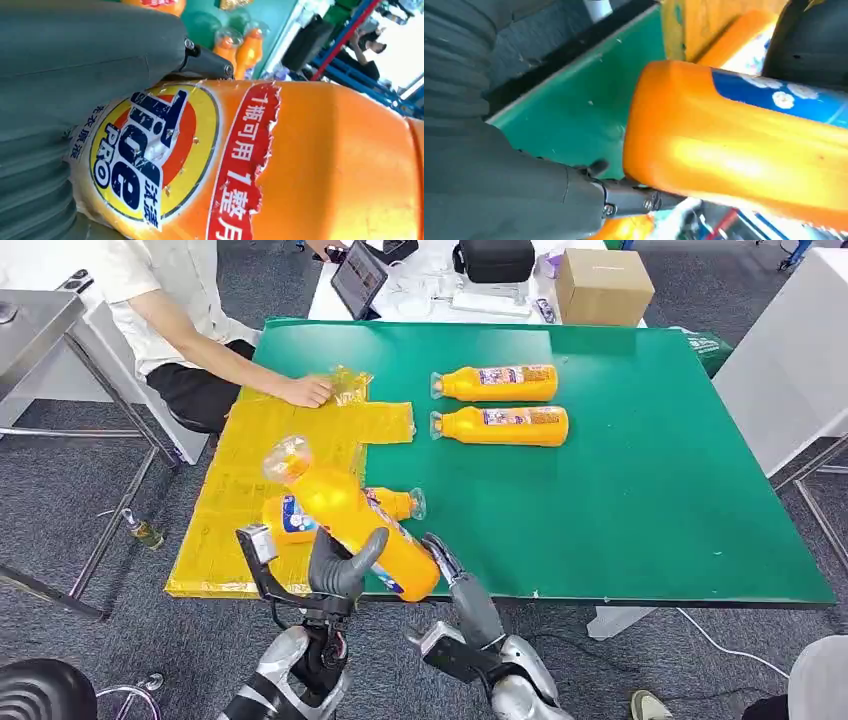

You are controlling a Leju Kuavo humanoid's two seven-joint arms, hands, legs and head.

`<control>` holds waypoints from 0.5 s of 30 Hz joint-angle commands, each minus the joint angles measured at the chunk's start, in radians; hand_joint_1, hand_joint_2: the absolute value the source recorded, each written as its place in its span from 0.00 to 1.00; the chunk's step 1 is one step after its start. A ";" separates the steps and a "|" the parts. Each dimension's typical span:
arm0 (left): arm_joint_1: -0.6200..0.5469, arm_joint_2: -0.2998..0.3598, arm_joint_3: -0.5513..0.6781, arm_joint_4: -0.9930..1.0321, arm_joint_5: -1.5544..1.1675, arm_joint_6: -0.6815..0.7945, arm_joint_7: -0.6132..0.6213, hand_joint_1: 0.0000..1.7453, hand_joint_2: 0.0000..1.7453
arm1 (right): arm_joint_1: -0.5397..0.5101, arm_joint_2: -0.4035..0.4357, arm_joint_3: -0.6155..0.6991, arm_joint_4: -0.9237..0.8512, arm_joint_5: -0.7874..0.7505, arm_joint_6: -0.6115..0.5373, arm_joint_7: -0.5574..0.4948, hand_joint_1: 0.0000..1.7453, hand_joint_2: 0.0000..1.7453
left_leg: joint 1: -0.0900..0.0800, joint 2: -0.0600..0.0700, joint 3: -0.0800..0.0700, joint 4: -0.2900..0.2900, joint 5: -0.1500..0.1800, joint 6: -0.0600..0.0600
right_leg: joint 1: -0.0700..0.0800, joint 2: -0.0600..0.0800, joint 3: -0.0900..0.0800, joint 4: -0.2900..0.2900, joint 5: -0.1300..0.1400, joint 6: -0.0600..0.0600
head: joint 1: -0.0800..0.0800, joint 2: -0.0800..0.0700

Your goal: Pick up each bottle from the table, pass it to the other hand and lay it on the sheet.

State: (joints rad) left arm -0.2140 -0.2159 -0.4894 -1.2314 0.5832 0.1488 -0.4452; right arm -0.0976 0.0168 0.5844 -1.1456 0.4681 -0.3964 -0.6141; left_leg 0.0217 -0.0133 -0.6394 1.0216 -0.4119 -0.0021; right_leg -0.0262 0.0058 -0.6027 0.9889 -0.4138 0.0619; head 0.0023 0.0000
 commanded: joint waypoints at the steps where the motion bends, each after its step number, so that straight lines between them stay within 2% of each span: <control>1: -0.017 0.096 0.032 -0.031 -0.106 0.026 0.010 1.00 1.00 | 0.064 0.027 -0.048 -0.107 0.003 -0.168 -0.048 0.00 1.00 | 0.000 0.004 0.008 -0.001 -0.003 0.001 | 0.002 0.002 0.006 -0.001 -0.002 -0.005 | 0.001 0.000; 3: -0.037 0.129 -0.013 -0.009 -0.315 0.159 0.000 1.00 1.00 | 0.088 0.046 -0.097 -0.135 0.011 -0.275 -0.060 0.00 1.00 | 0.000 0.002 0.005 -0.001 -0.002 0.001 | 0.001 0.001 0.004 0.000 -0.002 -0.003 | 0.000 0.000; 4: -0.044 0.142 -0.016 0.004 -0.485 0.253 -0.014 1.00 1.00 | 0.131 0.093 -0.216 -0.223 0.085 -0.302 -0.084 0.00 1.00 | 0.000 0.001 0.004 -0.001 -0.001 0.001 | 0.001 0.000 0.003 -0.001 -0.001 -0.003 | 0.000 0.000; 5: -0.050 0.153 -0.020 0.018 -0.583 0.286 0.002 1.00 1.00 | 0.164 0.144 -0.323 -0.321 0.189 -0.302 -0.084 0.00 1.00 | 0.000 0.000 0.002 -0.001 -0.001 0.001 | 0.000 -0.002 0.002 0.000 -0.001 -0.002 | 0.000 0.000; 6: -0.054 0.160 -0.018 0.026 -0.669 0.311 0.021 1.00 1.00 | 0.181 0.178 -0.392 -0.405 0.224 -0.302 -0.084 0.00 1.00 | 0.001 0.001 0.008 -0.001 -0.003 0.002 | 0.002 -0.002 0.008 -0.001 -0.003 -0.005 | 0.000 0.000; 7: -0.054 0.160 -0.018 0.026 -0.669 0.311 0.021 1.00 1.00 | 0.181 0.178 -0.392 -0.405 0.224 -0.302 -0.084 0.00 1.00 | -0.001 0.000 0.001 0.001 -0.001 0.001 | 0.000 -0.001 0.000 0.002 -0.002 -0.003 | 0.001 0.000; 8: -0.055 0.162 -0.007 0.034 -0.697 0.315 0.024 1.00 1.00 | 0.180 0.177 -0.413 -0.433 0.213 -0.302 -0.084 0.00 1.00 | -0.001 0.001 0.000 0.001 -0.001 0.001 | 0.000 -0.001 -0.001 0.002 -0.002 -0.003 | 0.000 0.000; 10: -0.061 0.160 -0.001 0.053 -0.851 0.352 0.071 1.00 1.00 | 0.187 0.238 -0.523 -0.572 0.259 -0.302 -0.084 0.00 1.00 | 0.000 0.000 0.002 0.000 -0.001 0.001 | 0.001 -0.001 0.001 0.001 -0.001 -0.003 | 0.000 0.000; 13: -0.061 0.166 0.007 0.044 -0.918 0.249 0.118 1.00 1.00 | 0.170 0.284 -0.656 -0.735 0.196 -0.302 -0.084 0.00 1.00 | -0.001 -0.001 -0.001 0.001 0.000 0.001 | -0.001 -0.002 -0.001 0.003 -0.002 -0.002 | 0.001 0.000; 15: -0.071 0.190 -0.013 0.045 -0.995 0.234 0.165 1.00 1.00 | 0.177 0.268 -0.658 -0.733 0.152 -0.302 -0.084 0.00 1.00 | -0.001 0.000 0.000 0.001 -0.001 0.001 | -0.001 -0.001 0.000 0.002 -0.001 -0.002 | 0.000 0.000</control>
State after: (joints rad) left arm -0.2220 -0.0980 -0.4692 -1.2482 -0.2847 0.4695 -0.3654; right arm 0.0685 0.1950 0.2161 -1.5955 0.6992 -0.6985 -0.6958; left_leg 0.0216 -0.0132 -0.6397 1.0215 -0.4119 -0.0022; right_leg -0.0265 0.0058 -0.6035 0.9890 -0.4138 0.0616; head 0.0019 0.0000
